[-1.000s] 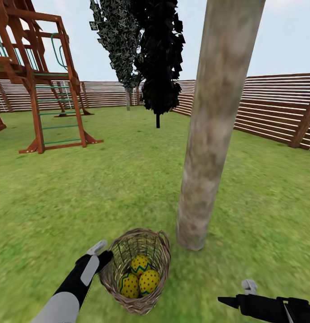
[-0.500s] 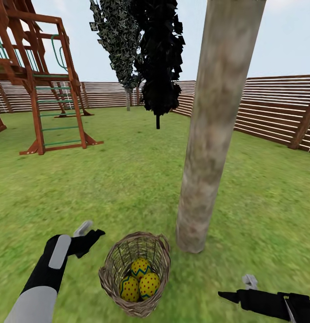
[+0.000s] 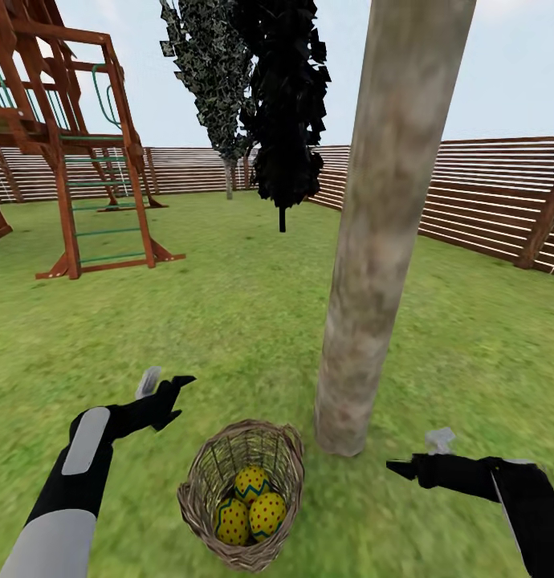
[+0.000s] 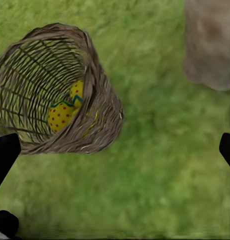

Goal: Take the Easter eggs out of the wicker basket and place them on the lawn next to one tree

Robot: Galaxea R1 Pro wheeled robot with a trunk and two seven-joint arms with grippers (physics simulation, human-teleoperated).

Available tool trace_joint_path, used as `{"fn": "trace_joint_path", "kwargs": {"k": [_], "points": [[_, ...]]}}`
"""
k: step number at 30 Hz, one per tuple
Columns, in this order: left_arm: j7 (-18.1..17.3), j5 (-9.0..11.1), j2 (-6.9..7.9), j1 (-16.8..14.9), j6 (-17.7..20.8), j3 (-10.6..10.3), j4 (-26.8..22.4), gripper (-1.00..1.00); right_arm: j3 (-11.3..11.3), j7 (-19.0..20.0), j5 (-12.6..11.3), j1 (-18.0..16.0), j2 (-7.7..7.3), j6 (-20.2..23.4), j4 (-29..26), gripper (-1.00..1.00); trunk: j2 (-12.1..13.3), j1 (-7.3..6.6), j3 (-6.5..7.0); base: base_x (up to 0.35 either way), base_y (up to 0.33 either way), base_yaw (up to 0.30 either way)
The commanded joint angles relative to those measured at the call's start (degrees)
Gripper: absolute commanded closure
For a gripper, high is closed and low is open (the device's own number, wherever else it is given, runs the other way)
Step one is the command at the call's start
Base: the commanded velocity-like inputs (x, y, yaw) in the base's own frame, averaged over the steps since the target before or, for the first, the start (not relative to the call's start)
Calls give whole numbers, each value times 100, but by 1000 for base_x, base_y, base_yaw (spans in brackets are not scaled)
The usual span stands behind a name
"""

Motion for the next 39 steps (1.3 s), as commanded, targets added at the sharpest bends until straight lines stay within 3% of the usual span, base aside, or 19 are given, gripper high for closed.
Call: {"fn": "trace_joint_path", "kwargs": {"k": [1,2,3,5,11,20,22,24,27,31,34,39], "points": [[55,107,1,-4,7,-60,-20,-100,203,-38,118,-2,10,35,18,-100,-3,-1,-6,0,0,0],[53,116,3,-4,4,-76,-19,-100,316,-73,160,1,13,38,41,-100,-3,-1,-6,0,0,0],[50,133,11,-2,-2,-103,-16,-100,677,-140,305,9,10,24,161,-100,-3,-1,-6,0,0,0],[47,169,45,4,-10,-123,0,-100,1099,-167,433,16,-7,0,485,-100,-3,-1,-6,0,0,0],[46,147,117,5,-25,-131,137,-100,1267,-165,499,18,13,5,641,-100,-3,-1,-6,0,82,0],[46,152,110,9,-59,-153,231,-100,1225,-127,466,18,-8,4,619,-100,-3,-1,-6,0,295,0],[46,148,100,10,-60,-155,232,-100,1222,108,395,18,-10,9,585,-100,-3,-1,-6,0,233,0],[46,146,94,9,-61,-157,233,-100,1200,591,260,18,-32,18,563,-100,-3,-1,-6,0,116,0],[46,143,92,9,-65,-156,233,-100,925,1326,91,18,-72,46,430,-100,-3,-1,-6,0,38,0],[46,143,87,11,-66,-161,233,-100,519,1738,53,18,-61,185,0,-100,-3,-1,-6,0,9,0],[42,142,82,10,-69,-162,233,-100,323,1890,49,18,-49,339,-292,-100,-3,-1,-6,0,46,0],[38,142,75,7,-70,-162,233,-100,280,1918,44,18,-47,374,-362,-100,-3,-1,-6,0,245,0]]}}
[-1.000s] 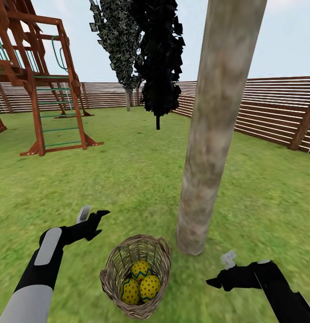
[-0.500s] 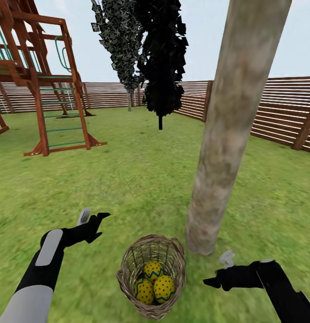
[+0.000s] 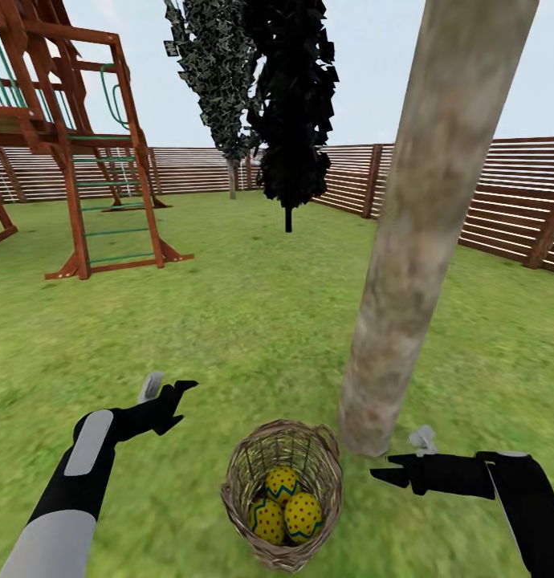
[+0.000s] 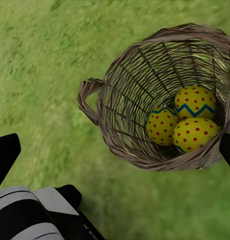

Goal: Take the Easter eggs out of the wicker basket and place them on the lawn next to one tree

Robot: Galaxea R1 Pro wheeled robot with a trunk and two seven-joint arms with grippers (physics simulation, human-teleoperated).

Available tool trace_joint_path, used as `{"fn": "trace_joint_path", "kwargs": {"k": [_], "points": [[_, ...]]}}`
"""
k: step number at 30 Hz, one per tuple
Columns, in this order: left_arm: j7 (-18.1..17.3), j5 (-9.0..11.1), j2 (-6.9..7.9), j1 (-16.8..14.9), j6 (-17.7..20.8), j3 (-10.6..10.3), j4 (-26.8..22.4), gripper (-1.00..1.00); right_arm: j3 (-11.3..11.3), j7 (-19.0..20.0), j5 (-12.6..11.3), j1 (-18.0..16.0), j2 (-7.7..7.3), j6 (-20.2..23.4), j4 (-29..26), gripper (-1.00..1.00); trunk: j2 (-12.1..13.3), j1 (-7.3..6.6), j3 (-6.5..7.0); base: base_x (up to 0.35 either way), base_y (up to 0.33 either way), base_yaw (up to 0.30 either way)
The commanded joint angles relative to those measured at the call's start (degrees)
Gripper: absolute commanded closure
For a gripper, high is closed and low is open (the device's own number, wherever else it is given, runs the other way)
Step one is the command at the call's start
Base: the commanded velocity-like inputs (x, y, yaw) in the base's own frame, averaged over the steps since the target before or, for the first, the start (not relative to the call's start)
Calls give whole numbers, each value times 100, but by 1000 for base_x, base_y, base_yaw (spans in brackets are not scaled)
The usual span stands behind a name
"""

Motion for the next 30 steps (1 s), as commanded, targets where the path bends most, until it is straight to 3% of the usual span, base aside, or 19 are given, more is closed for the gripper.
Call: {"fn": "trace_joint_path", "kwargs": {"k": [1,12,26,30], "points": [[50,60,-2,-3,18,6,20,-100,-14,56,52,-6,3,56,-14,-100,-3,0,-6,0,293,0],[37,69,6,-5,13,6,294,-100,-15,57,76,-6,27,52,7,-100,-3,0,-1,68,298,-8],[31,69,6,-2,1,6,302,-100,-12,19,83,-6,30,55,45,-100,-3,0,100,30,161,-194],[31,65,6,-3,1,6,305,-100,-5,-230,140,-6,31,53,49,-100,-3,0,118,10,263,-133]]}}
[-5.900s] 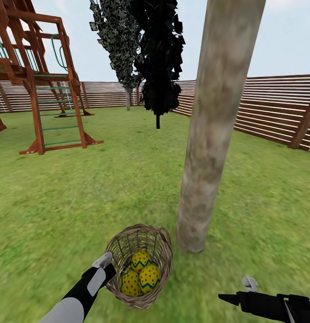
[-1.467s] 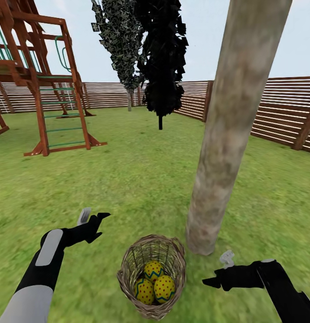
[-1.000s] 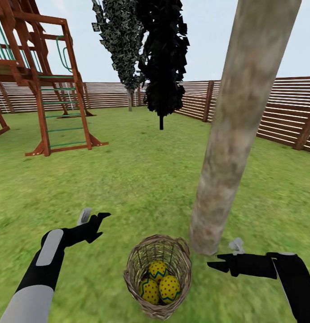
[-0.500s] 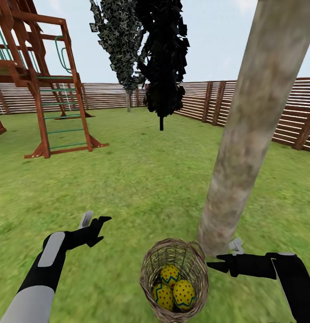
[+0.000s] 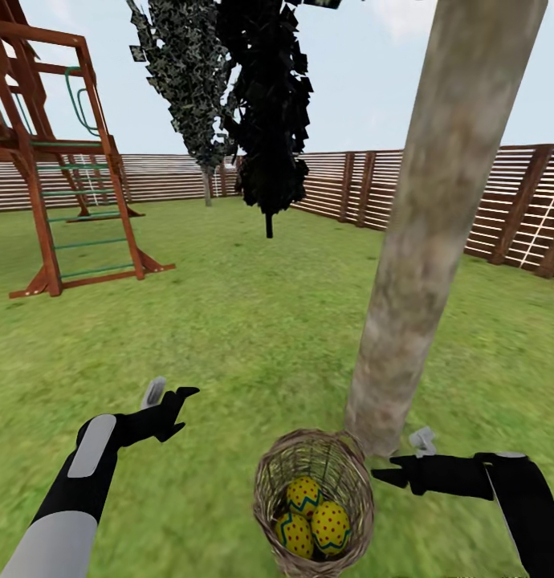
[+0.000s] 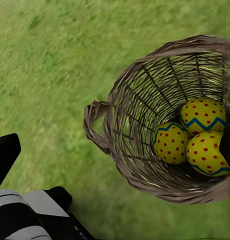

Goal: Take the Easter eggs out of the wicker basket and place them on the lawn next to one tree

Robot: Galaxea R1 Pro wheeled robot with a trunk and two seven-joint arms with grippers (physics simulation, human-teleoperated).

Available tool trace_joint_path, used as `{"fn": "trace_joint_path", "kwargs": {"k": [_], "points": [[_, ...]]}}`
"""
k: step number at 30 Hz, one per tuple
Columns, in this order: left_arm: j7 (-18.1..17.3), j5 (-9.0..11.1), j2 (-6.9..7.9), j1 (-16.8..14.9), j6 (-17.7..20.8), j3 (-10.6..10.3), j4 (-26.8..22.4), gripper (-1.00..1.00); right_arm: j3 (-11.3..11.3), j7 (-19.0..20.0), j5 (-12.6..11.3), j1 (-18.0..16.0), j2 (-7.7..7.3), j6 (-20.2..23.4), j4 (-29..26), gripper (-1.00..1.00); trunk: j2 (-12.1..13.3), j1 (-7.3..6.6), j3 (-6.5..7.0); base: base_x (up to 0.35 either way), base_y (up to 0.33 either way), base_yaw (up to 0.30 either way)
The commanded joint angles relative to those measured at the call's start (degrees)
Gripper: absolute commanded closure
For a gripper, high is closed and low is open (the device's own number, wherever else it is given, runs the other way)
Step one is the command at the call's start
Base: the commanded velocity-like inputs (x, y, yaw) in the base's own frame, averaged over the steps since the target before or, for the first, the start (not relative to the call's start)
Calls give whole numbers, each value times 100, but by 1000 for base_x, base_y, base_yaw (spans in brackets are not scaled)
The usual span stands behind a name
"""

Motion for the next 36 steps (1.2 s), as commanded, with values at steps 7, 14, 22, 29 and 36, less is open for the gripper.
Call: {"fn": "trace_joint_path", "kwargs": {"k": [7,14,22,29,36], "points": [[52,55,0,-4,19,0,-12,-100,120,-1526,343,2,447,49,-21,-100,-3,0,-2,4,42,-14],[52,54,0,-4,19,-142,-16,-100,1237,-2306,903,3,1037,71,-19,-100,-3,0,-2,0,1,0],[9,98,-72,-5,30,-356,-168,-100,1809,-3807,1212,-56,1696,79,435,-100,-203,110,-92,0,0,0],[-587,123,-24,-5,74,-310,-898,-100,2009,-4334,1165,-708,1800,76,1703,-100,-484,263,-218,0,0,0],[-748,133,-18,-5,297,-309,-1398,-100,2016,-5170,1116,-1264,1820,60,2732,-100,-765,417,-343,0,0,0]]}}
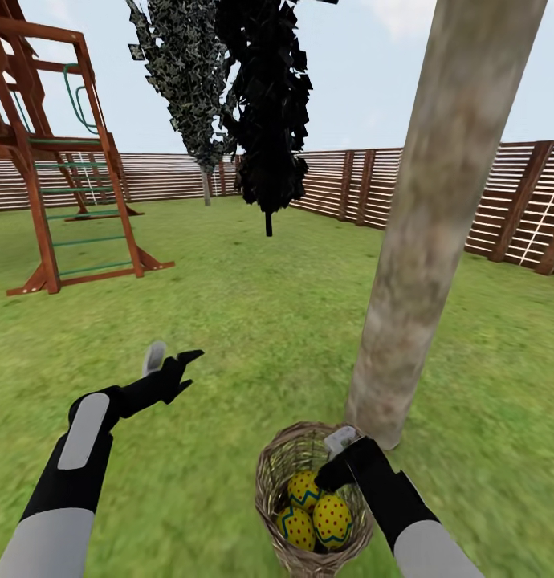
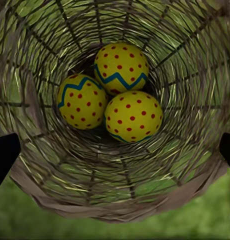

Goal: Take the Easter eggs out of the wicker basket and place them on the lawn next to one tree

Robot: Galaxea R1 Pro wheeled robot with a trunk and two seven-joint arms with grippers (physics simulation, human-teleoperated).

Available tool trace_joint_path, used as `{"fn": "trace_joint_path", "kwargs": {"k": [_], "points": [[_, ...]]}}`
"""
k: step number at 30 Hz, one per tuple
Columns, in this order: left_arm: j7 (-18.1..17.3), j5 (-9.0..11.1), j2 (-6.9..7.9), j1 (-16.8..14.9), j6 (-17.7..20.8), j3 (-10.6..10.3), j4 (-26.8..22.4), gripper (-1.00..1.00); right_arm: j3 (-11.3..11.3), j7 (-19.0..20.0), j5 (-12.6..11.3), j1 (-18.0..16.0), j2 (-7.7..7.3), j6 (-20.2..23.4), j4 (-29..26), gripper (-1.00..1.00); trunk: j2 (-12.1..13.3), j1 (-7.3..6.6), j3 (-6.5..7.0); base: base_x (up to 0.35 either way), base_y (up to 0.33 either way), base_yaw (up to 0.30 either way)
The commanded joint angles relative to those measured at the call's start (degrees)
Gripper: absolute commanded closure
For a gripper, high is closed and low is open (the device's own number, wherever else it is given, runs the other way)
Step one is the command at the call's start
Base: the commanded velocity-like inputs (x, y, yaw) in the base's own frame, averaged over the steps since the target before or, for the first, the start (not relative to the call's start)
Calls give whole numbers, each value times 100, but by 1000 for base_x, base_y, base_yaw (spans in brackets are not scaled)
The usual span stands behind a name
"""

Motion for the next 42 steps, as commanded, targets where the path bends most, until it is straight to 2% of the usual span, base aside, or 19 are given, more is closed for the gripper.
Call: {"fn": "trace_joint_path", "kwargs": {"k": [1,5,8,11,15,22,27,37,42], "points": [[53,62,-2,-4,58,6,-16,-100,0,-30,58,-60,1,17,81,-100,-44,22,-24,0,0,0],[40,68,-22,-4,111,-20,-32,-100,-37,-475,-62,-528,-5,-39,1160,-100,-205,110,-96,0,0,0],[39,70,-26,-4,115,-27,-34,-100,-69,-559,-437,-879,-34,-139,1891,-100,-325,176,-150,0,0,0],[38,139,-27,-4,116,-35,-28,-100,-78,-799,-757,-1148,-43,-355,2248,-100,-445,242,-204,0,0,0],[40,250,-30,-4,113,-43,-14,-100,-74,-1021,-827,-1255,-22,-438,2330,-100,-606,329,-276,0,0,0],[41,264,-36,-4,107,-47,19,-100,-69,-1175,-833,-1715,24,-458,2493,-100,-887,483,-401,0,0,0],[41,265,-36,-4,107,-47,33,-100,-60,-1411,-808,-1766,88,-659,2562,-100,-1087,593,-491,0,0,0],[47,265,-31,-4,107,-42,49,-100,-30,-1423,-795,-1773,243,-700,2779,-100,-1488,813,-671,0,0,0],[41,266,-27,-4,105,-38,54,-100,-22,-1383,-795,-1788,274,-667,2902,-100,-1689,922,-760,0,0,0]]}}
